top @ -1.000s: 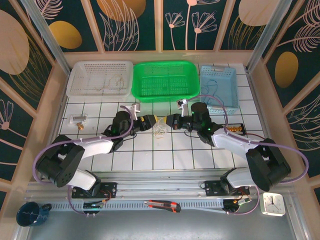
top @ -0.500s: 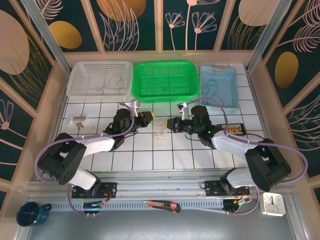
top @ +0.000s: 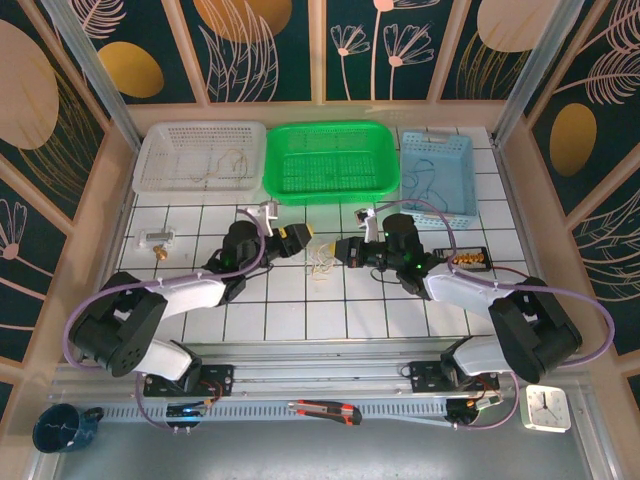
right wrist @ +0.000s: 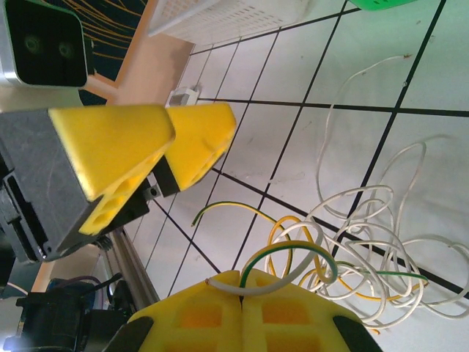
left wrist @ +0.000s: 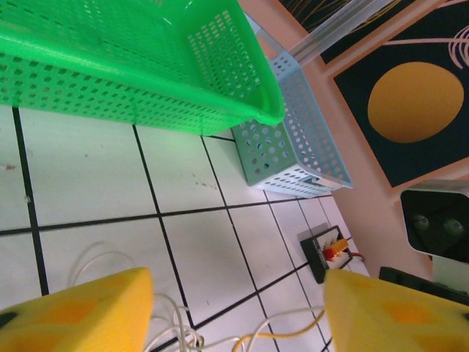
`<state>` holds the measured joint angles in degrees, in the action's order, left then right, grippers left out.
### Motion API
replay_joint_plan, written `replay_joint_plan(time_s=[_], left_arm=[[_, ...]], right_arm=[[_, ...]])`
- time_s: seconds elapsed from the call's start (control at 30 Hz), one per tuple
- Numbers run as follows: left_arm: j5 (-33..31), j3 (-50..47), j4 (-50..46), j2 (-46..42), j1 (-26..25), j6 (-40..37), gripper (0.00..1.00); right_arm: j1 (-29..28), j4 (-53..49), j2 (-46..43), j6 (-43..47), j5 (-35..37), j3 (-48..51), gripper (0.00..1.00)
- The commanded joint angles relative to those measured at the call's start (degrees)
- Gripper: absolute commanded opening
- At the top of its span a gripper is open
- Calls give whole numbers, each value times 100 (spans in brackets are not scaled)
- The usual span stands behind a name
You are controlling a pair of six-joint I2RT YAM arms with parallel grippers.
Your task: Untangle the cables
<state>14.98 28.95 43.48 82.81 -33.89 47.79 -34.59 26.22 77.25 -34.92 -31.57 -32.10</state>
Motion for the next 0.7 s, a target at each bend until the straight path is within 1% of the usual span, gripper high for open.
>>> replay_joint_plan(time_s=[0.0, 0.07, 0.2, 0.37, 0.53, 0.6, 0.67], left_arm=[[167, -255, 301, -137, -75, 105, 69], [180, -309, 376, -124, -150, 160, 71], [137, -370, 568, -2, -249, 253, 73], [93, -341, 847, 243, -312, 393, 71], [40, -200, 968, 457, -329, 416, 61], [-6, -137, 1012, 549, -330, 426, 54], [-56, -71, 1078, 633, -329, 457, 46]], right_arm=[[30, 187, -105, -6, -6, -130, 0], [19, 187, -90, -6, -16, -156, 0], [28, 207, -79, -24, -16, -165, 0], [24, 244, -79, -49, -51, -158, 0], [17, 309, -121, -102, -68, -114, 0], [23, 330, -138, -111, -76, -96, 0], [16, 326, -156, -120, -77, -73, 0]])
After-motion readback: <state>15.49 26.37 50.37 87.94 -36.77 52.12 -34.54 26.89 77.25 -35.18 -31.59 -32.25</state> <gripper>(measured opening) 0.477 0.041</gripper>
